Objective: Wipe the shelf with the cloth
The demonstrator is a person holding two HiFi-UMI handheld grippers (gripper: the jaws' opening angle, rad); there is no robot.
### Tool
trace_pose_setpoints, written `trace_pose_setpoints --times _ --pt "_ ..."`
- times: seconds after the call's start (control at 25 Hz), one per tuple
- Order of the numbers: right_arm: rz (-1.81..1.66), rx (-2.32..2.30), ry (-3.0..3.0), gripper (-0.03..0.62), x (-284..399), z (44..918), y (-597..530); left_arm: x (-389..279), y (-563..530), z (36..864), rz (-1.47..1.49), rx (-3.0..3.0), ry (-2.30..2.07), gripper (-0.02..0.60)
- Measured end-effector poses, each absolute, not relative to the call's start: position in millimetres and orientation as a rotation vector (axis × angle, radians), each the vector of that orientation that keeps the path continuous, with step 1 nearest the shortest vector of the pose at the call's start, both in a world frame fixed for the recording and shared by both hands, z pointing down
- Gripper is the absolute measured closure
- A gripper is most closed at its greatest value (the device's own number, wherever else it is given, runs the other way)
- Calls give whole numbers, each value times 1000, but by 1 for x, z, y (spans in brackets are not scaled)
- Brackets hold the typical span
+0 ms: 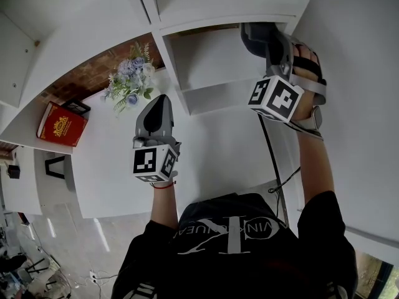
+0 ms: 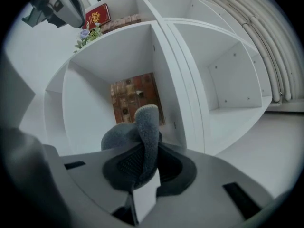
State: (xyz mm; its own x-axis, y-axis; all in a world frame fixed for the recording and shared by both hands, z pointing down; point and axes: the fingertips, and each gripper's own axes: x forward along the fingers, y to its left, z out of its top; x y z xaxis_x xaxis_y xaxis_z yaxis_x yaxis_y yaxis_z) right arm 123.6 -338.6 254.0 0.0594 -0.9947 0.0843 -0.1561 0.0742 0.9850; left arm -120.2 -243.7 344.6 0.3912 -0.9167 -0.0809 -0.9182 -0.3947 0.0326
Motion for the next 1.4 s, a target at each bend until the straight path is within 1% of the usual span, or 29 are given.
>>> trace_pose_setpoints --times 0.56,0.8,0.96,1.16,1.4 --pt "-909 1239 -1414 536 138 301 -313 -125 -205 333 139 -2534 1774 569" --pt "-584 1380 -1891 536 134 300 -294 -129 -186 334 120 -2500 1808 570" --pt "-427 1414 -2117 536 130 300 -275 -134 -174 336 109 -2476 1839 571" --pt "-261 1419 -2289 536 128 314 -248 -136 -159 342 83 -2461 1866 571" --pt "-144 1399 -2404 536 126 330 -222 -141 -144 346 52 -2432 1901 571"
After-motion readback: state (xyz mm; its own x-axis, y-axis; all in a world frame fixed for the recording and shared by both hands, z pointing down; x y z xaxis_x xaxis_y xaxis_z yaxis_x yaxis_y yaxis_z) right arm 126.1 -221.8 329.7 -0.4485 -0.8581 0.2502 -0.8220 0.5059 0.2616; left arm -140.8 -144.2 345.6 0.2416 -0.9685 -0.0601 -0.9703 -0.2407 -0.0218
